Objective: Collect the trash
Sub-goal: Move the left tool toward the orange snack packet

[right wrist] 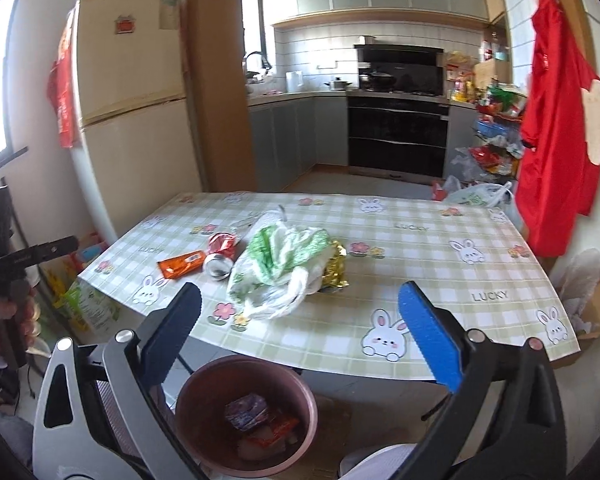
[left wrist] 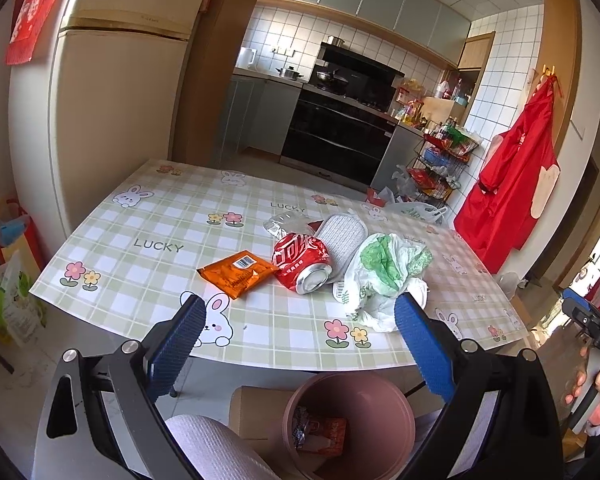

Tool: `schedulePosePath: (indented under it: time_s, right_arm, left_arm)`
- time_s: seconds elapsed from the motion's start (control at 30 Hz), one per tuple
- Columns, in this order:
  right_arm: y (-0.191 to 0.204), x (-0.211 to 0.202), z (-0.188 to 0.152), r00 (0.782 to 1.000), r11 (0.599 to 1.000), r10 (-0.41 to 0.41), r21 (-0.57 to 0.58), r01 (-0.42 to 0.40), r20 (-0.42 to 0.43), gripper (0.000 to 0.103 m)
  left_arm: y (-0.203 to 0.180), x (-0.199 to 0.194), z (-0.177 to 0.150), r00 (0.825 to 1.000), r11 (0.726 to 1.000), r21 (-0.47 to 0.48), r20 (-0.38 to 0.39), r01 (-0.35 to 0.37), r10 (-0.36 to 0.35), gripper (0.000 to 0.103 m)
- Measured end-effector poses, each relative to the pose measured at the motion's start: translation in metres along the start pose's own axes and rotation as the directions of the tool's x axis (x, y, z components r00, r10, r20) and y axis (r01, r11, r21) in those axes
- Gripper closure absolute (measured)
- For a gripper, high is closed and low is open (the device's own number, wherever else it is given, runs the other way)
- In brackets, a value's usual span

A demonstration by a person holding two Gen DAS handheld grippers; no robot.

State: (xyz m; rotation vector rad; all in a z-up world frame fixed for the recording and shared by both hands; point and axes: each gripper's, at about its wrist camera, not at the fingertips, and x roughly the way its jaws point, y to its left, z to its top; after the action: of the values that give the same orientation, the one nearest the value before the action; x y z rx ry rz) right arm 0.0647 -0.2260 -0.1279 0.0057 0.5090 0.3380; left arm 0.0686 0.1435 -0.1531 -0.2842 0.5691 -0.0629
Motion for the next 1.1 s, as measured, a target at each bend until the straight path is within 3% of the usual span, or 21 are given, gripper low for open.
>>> schedulePosePath:
  time_s: [0.33, 0.53, 0.73, 0.93, 1.1]
  right_arm:
    - [-0.01, 0.026, -0.004, 0.996, 0.996, -0.087, 0.015, 0.087, -0.026, 0.006]
    - [-0.018, 0.058, -0.006, 0.99, 0.989, -0.124, 0.075, 0.129, -0.065, 0.006]
    - [-0.026, 0.095, -0.009, 0.992, 0.984, -0.089, 0.146, 0.101, -0.088, 0.006]
    - [-0.025, 0.138, -0.015, 0.989, 0.982, -0.084, 0.159, 0.103, -0.126, 0.006]
    - [-0.029, 0.166, -0.016, 0.986, 0.98, -0.057, 0.179, 0.085, -0.154, 0.006]
  left_arm:
    - [0.006, 0.012, 0.001, 0.999, 0.999, 0.035, -0.014, -0.032, 0.032, 0.01]
    - [0.009, 0.044, 0.0, 0.997, 0.992, 0.118, -0.053, -0.051, 0.057, 0.01]
    - [0.019, 0.114, 0.0, 0.987, 0.978, 0.211, -0.154, -0.01, 0.043, 0.01]
    - [0.027, 0.205, 0.008, 0.959, 0.947, 0.319, -0.251, -0.045, 0.131, 0.022]
    - [0.035, 0.261, 0.008, 0.935, 0.919, 0.387, -0.292, -0.075, 0.2, 0.023]
